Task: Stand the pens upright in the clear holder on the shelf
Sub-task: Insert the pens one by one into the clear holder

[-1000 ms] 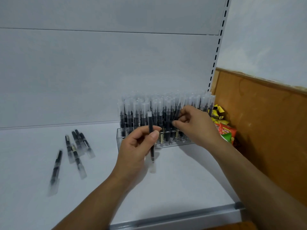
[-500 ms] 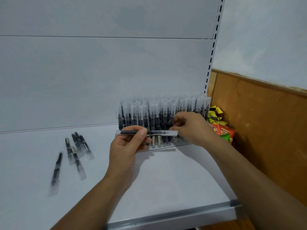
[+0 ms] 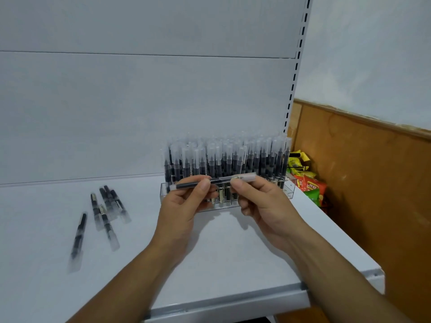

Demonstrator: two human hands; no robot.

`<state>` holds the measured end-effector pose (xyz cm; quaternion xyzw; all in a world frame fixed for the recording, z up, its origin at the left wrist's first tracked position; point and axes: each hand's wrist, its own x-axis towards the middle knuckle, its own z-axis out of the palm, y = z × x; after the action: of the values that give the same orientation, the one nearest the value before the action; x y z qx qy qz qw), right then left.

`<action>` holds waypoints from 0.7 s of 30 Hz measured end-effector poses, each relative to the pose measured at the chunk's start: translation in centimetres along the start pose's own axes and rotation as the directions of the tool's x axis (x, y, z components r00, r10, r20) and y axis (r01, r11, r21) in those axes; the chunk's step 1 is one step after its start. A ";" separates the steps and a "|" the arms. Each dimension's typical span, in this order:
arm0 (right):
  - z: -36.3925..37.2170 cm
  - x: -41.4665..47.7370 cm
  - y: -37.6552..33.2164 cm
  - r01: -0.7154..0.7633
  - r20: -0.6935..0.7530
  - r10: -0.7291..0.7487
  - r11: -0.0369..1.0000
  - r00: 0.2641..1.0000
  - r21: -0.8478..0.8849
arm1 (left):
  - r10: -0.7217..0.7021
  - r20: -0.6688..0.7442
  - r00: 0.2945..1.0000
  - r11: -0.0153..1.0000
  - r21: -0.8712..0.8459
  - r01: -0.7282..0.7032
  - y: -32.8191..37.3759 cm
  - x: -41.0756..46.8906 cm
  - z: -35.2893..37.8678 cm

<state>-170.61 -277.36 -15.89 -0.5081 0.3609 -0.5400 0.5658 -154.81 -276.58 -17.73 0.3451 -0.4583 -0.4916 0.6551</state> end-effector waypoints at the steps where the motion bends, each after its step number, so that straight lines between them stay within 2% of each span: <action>1: 0.0 0.0 -0.3 0.007 -0.020 -0.006 0.999 1.000 0.040 | 0.017 0.013 1.000 0.996 0.087 -0.018 -0.1 -0.2 0.2; 2: -0.2 0.1 -0.7 0.028 -0.051 -0.025 0.997 0.998 0.067 | 0.054 0.038 0.998 0.974 0.219 -0.061 -0.3 -0.4 0.2; 3: -0.6 0.3 -1.3 0.063 -0.095 -0.055 0.995 0.994 0.080 | 0.125 0.082 0.989 0.903 0.404 -0.148 -0.6 -0.5 -0.1; 4: -1.1 0.5 -2.1 0.103 -0.148 -0.090 0.991 0.985 0.082 | 0.214 0.146 0.966 0.752 0.606 -0.258 -1.0 -0.4 -0.4; 5: -1.8 0.7 -2.9 0.140 -0.202 -0.123 0.987 0.972 0.074 | 0.288 0.223 0.931 0.560 0.749 -0.353 -1.3 -0.3 -0.9; 6: -2.6 0.9 -3.7 0.173 -0.251 -0.155 0.984 0.956 0.052 | 0.321 0.293 0.901 0.399 0.821 -0.409 -1.6 0.0 -1.3; 7: -3.4 1.1 -4.5 0.201 -0.290 -0.190 0.980 0.938 0.009 | 0.313 0.339 0.887 0.292 0.855 -0.429 -1.9 0.2 -1.5; 9: -4.7 1.6 -5.5 0.244 -0.330 -0.284 0.957 0.900 -0.158 | 0.289 0.376 0.881 0.168 0.886 -0.433 -2.3 0.4 -1.7; 12: -5.5 2.7 -5.9 0.265 -0.285 -0.435 0.836 0.854 -0.480 | 0.261 0.385 0.885 0.050 0.910 -0.411 -2.4 0.5 -1.6; 15: -5.1 3.7 -5.5 0.240 -0.150 -0.469 0.672 0.870 -0.701 | 0.249 0.383 0.890 0.002 0.918 -0.396 -2.3 0.8 -1.6; 21: -3.2 4.7 -5.9 0.193 -0.017 -0.424 0.447 0.906 -0.874 | 0.253 0.397 0.882 -0.022 0.914 -0.405 -2.1 0.9 -1.5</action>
<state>-174.37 -281.94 -10.20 -0.7098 0.5435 -0.4400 0.0850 -153.98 -278.00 -19.91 0.5468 -0.7695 0.1016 0.3139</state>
